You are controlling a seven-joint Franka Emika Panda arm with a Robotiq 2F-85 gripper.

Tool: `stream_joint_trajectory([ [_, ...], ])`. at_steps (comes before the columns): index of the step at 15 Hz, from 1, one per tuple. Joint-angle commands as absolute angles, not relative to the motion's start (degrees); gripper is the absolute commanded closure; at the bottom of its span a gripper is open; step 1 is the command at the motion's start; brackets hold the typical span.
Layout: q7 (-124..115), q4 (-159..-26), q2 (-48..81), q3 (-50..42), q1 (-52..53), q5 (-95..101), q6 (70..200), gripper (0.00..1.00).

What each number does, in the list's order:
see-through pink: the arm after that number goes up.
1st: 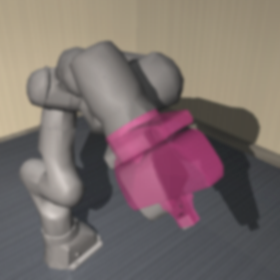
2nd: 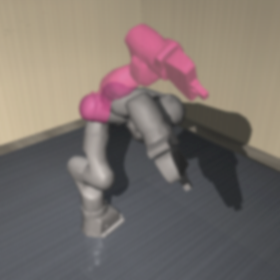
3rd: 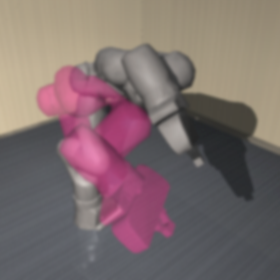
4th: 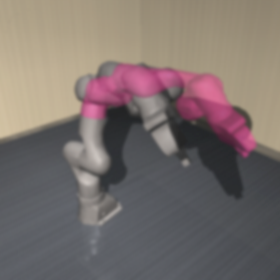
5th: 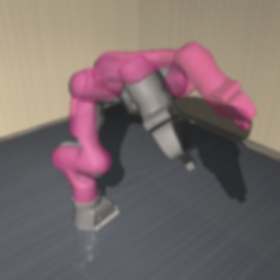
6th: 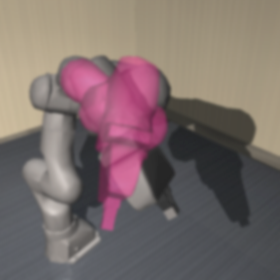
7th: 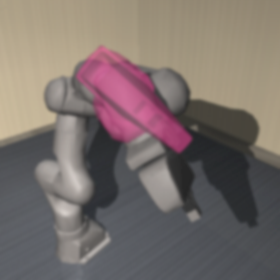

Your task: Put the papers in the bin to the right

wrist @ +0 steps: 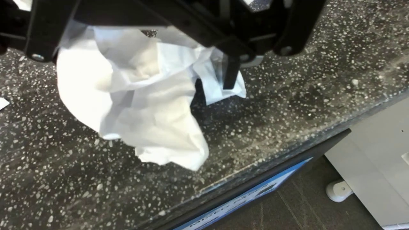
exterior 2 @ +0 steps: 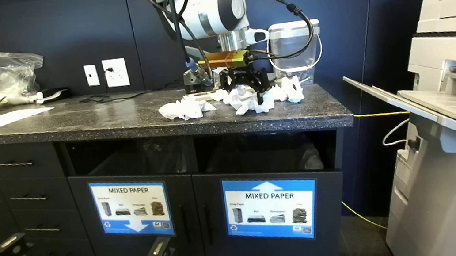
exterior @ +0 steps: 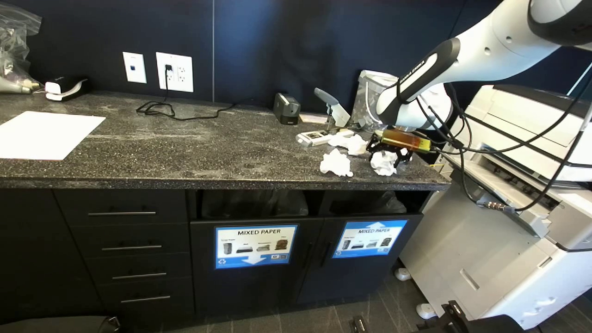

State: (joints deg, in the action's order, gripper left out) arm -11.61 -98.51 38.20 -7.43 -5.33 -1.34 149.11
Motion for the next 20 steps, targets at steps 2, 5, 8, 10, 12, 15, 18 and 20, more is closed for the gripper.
stream_joint_trajectory([
  [2,-12.1,-95.3,39.7,-7.7,-5.4,-2.1,147.0,0.25],
  [5,-12.1,-94.9,39.9,-7.6,-5.5,-2.1,146.3,0.42],
  [8,-12.1,-94.6,40.0,-7.6,-5.6,-2.1,145.7,0.65],
  [10,-12.1,-94.6,40.0,-7.6,-5.5,-2.0,145.4,0.79],
  [12,-12.1,-94.6,39.9,-7.6,-5.4,-1.9,145.1,0.82],
  [15,-11.6,-95.1,39.3,-7.7,-5.3,-1.4,142.3,0.84],
  [18,-10.2,-96.9,37.7,-7.3,-5.5,-1.1,139.9,0.82],
  [20,-8.3,-99.6,35.6,-6.8,-5.9,-1.2,138.3,0.81],
])
